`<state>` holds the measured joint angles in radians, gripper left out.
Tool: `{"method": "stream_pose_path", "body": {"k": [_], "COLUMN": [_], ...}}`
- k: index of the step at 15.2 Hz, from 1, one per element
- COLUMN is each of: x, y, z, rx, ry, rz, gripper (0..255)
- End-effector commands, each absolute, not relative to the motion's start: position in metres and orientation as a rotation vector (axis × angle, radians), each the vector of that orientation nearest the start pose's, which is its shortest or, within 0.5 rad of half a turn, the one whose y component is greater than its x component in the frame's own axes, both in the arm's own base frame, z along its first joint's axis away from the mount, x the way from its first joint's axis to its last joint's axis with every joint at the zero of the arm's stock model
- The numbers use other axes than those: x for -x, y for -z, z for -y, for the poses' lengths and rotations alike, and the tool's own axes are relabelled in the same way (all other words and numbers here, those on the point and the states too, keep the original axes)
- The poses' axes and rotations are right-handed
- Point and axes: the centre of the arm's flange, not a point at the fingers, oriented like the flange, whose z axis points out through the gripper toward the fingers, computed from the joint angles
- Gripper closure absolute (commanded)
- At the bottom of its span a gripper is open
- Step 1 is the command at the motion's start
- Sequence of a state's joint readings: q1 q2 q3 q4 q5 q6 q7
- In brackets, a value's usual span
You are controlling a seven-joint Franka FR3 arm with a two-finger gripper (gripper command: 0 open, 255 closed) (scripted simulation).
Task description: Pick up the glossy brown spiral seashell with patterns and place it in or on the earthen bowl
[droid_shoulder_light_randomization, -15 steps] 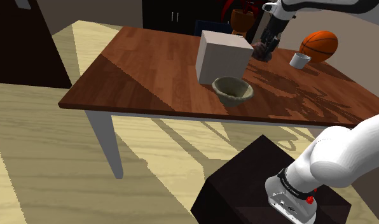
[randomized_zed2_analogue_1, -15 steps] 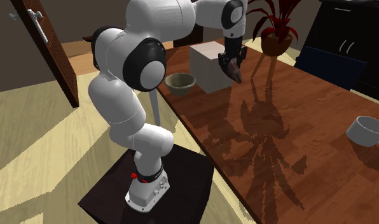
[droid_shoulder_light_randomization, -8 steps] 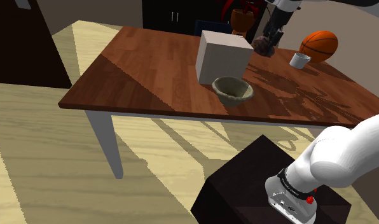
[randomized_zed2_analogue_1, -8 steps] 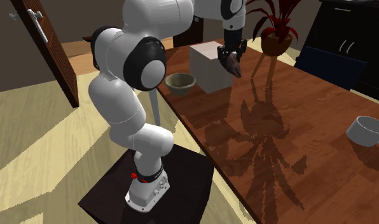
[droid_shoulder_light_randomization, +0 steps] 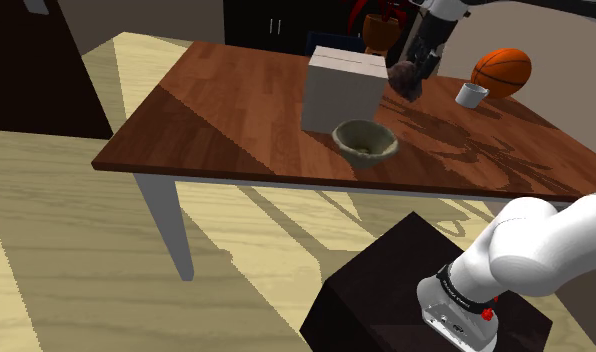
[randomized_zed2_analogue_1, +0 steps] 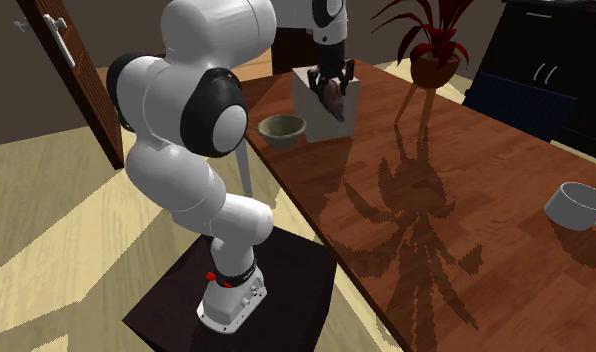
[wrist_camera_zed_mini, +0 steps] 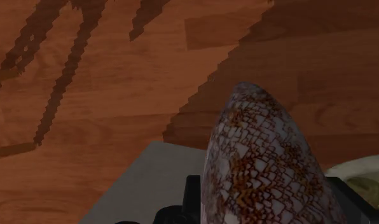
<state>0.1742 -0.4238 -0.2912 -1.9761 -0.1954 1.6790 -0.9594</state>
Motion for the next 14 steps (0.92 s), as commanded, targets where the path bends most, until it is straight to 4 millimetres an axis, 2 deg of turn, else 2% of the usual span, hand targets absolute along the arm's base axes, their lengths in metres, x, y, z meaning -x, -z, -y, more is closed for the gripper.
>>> {"method": "stream_pose_path", "body": {"k": [1,11,14], "x": [-0.418,-0.376,-0.376], "y": [-0.640,-0.640,-0.625], "z": [0.068,-0.061,-0.061], "rx": [2.959,2.959,2.959], "ry": [0.093,0.093,0.093], "rz": [1.375,1.375,1.375], "gripper": [255,255,255]}}
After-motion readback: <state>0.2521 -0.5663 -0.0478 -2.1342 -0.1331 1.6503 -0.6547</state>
